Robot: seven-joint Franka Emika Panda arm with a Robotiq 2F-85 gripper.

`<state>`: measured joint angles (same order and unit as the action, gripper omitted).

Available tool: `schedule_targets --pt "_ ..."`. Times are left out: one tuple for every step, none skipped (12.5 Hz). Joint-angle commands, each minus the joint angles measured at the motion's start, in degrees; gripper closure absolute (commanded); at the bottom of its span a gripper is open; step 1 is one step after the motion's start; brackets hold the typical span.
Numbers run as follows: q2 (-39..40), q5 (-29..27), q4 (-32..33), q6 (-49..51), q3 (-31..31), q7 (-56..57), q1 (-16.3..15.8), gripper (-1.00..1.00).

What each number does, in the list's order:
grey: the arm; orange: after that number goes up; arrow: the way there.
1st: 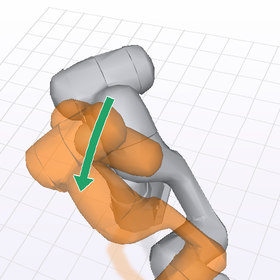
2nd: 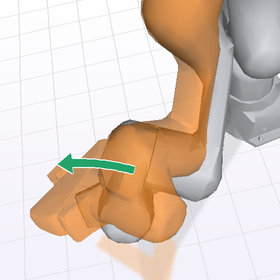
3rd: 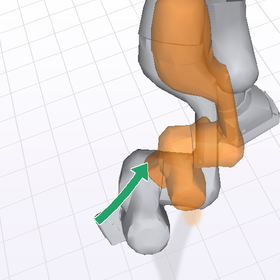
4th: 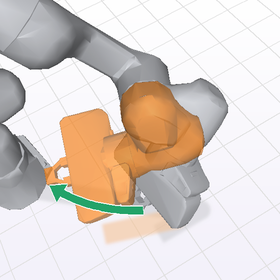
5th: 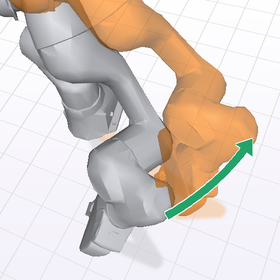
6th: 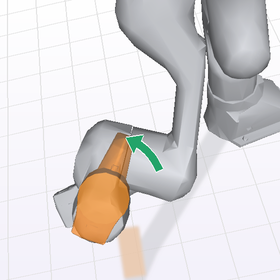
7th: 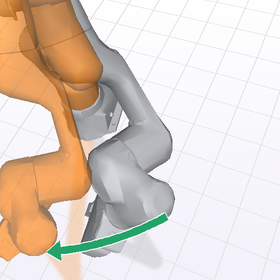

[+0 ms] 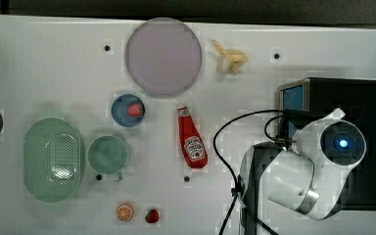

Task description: Flap open oven.

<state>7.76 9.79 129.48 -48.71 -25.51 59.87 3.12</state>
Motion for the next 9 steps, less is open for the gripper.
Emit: schedule_targets --pt "1.3 -0.4 -0.6 -4.1 0.7 3.4 -0.3 0.65" --pt "1.6 -0.4 -0.6 -4.1 1.1 3.5 -0.5 0.65" --pt "1.6 -0.4 -0.6 -3.8 1.7 3.0 -0.8 0.65" --pt "1.7 -0.3 -0.6 -3.6 2.3 1.7 -1.2 0.65" --pt "1.8 0.1 -0.4 -3.0 2.9 -0.1 -1.6 0.65" --pt "1.9 1.1 -0.1 -2.9 3.6 -1.8 -2.0 0.65" --pt "1.9 3.2 0.1 -2.9 4.4 -3.5 -2.5 0.65" --pt "1.9 6.0 0.3 -2.8 5.1 -5.7 -3.0 0.65" --pt "1.9 9.0 0.5 -2.6 5.9 -8.9 -3.5 0.65"
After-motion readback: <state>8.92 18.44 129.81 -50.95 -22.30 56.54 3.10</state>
